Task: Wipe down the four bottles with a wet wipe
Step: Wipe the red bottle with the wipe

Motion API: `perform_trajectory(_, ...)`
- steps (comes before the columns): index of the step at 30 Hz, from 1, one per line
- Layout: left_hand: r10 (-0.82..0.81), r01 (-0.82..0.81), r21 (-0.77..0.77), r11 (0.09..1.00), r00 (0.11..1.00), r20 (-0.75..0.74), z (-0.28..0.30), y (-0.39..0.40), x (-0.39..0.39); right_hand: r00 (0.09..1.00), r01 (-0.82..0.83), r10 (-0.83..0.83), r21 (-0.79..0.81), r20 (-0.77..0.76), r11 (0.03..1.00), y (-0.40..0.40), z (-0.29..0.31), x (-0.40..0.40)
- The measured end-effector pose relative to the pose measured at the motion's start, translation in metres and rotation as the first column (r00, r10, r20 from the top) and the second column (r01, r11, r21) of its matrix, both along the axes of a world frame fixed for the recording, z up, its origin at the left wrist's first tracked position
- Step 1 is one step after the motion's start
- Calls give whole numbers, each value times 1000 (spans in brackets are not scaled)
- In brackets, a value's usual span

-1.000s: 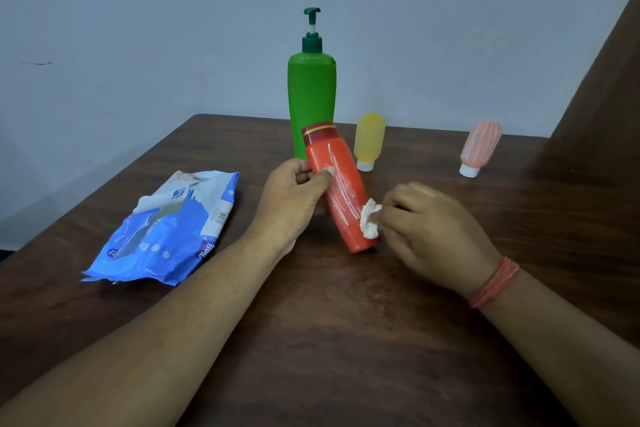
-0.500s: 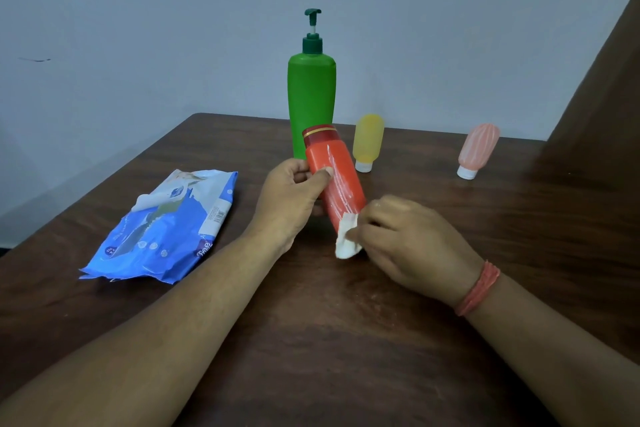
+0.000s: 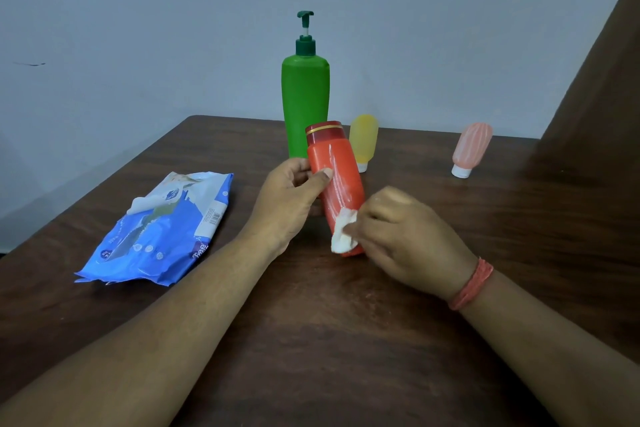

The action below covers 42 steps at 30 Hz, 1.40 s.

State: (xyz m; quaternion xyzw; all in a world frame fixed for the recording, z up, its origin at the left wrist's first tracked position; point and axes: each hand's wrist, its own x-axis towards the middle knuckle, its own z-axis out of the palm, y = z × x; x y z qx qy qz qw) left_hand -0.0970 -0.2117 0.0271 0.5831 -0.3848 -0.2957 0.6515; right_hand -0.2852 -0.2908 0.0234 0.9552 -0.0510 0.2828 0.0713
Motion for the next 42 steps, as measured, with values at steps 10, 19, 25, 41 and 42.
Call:
perform_trajectory(10, 20, -20, 22, 1000, 999, -25, -1, -1, 2, 999, 41, -42, 85, 7, 996, -12, 2, -8)
perform_trajectory(19, 7, -7, 0, 1000, 999, 35, -1, -1, 0, 978, 168, -163, -22, 130, 986, 0, 6, 3)
perform_trajectory(25, 5, -3, -26, 1000, 996, 88, -1, -2, -1, 992, 96, -83, -139, 94, 986, 5, 3, 6)
perform_trajectory(41, 21, -19, -25, 1000, 995, 96, -1, -2, 0, 999, 36, -28, -188, 45, 981, 9, 1, 8)
perform_trajectory(42, 18, -16, -17, 1000, 995, 97, -1, -2, 1, 991, 107, -92, -159, 99, 981, 4, 4, 7)
